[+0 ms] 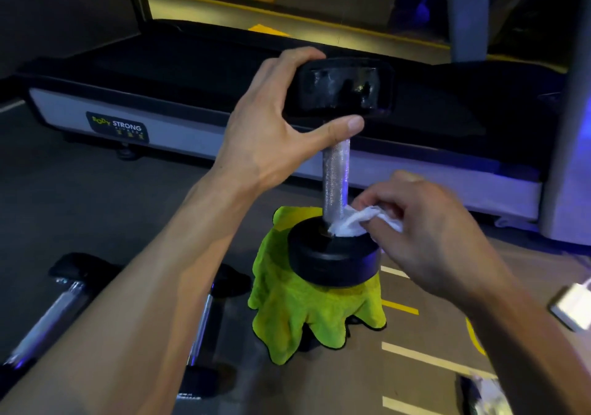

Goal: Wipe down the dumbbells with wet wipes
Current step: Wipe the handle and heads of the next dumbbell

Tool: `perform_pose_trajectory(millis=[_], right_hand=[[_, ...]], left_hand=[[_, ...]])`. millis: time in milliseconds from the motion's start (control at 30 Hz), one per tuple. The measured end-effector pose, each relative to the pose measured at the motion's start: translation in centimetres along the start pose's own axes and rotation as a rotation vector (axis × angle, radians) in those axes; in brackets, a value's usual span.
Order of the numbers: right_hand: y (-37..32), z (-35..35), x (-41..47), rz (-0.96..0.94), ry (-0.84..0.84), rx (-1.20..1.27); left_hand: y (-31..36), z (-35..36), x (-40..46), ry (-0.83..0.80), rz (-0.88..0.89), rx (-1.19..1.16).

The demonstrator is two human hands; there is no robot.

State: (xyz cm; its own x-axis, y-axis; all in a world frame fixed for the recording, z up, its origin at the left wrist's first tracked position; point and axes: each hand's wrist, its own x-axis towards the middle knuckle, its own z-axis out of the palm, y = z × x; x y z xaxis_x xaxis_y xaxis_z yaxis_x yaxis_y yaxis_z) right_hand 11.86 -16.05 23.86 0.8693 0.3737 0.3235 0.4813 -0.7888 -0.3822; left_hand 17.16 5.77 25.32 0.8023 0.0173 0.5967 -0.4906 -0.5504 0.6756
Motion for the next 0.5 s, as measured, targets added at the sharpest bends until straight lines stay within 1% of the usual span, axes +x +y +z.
perform_pose_trajectory(millis=[67,200,267,500], right_hand=[[-0.6,1.5,0.4,-0.022,0.061,-0.043],[-0.5,3.1,-0.5,-0.031,0.122,0.061],[-0.3,2.8,-1.2,-0.057,0.126,0.043],[-0.9,1.3,-0.7,-0.039,-0.052,-0.1]], left_hand=[[0.0,0.0,0.0,0.002,-0.002,-0.003],[0.1,0.1,0.1,-0.016,0.008,-0.002],[0.2,0.2,0.0,-0.022,0.007,-0.01],[0.5,0.4,0.2,-0.028,-0.025,-0.025]])
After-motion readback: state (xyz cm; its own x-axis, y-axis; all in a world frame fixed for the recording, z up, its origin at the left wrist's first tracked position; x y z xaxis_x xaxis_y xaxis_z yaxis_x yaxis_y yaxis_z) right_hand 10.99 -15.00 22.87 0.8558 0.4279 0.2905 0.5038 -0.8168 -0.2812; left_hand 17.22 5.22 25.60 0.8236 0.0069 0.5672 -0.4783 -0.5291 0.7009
